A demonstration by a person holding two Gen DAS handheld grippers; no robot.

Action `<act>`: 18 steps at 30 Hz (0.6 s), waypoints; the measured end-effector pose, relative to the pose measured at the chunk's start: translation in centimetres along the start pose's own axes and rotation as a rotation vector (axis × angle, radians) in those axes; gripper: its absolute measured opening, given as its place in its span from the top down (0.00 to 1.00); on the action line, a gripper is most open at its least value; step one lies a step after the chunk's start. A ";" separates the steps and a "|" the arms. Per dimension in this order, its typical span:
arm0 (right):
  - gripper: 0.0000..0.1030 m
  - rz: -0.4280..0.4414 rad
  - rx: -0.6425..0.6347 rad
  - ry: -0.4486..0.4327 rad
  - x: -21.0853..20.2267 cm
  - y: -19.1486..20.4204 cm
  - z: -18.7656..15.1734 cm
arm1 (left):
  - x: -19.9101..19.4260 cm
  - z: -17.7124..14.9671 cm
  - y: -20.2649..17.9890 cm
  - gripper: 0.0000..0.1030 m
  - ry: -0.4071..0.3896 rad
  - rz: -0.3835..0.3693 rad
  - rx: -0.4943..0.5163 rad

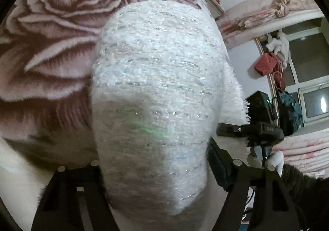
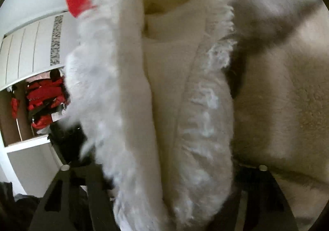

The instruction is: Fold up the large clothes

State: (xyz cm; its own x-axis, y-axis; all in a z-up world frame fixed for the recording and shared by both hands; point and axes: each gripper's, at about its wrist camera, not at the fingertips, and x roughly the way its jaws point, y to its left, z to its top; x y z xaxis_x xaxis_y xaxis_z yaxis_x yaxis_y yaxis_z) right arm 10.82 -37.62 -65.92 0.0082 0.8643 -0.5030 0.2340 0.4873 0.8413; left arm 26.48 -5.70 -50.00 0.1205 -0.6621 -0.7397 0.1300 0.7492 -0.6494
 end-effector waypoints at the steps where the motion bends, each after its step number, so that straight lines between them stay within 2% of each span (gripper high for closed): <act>1: 0.44 0.005 -0.005 -0.013 -0.3 0.8 0.0 | -0.1 0.6 -0.3 0.29 -0.010 0.004 0.004; 6: 0.46 0.038 -0.009 -0.072 -2.1 4.4 0.9 | -1.6 4.4 -1.8 0.29 -0.059 -0.003 0.025; 11: 0.46 0.038 -0.079 -0.099 -4.9 8.4 5.0 | -1.7 12.1 -2.2 0.29 -0.126 -0.004 0.054; 15: 0.46 0.008 -0.129 -0.122 -6.0 11.9 12.4 | -0.3 21.3 -0.1 0.29 -0.182 -0.020 0.062; 18: 0.46 -0.013 -0.168 -0.133 -5.4 14.3 20.5 | 1.3 27.0 2.2 0.29 -0.198 -0.022 0.059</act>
State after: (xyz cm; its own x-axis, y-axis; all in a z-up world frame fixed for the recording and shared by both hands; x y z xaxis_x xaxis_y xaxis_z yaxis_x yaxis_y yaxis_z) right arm 34.02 -37.90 -55.25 0.1372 0.8391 -0.5265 0.0699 0.5220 0.8501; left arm 53.50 -5.43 -47.65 0.3074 -0.6733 -0.6724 0.1913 0.7359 -0.6495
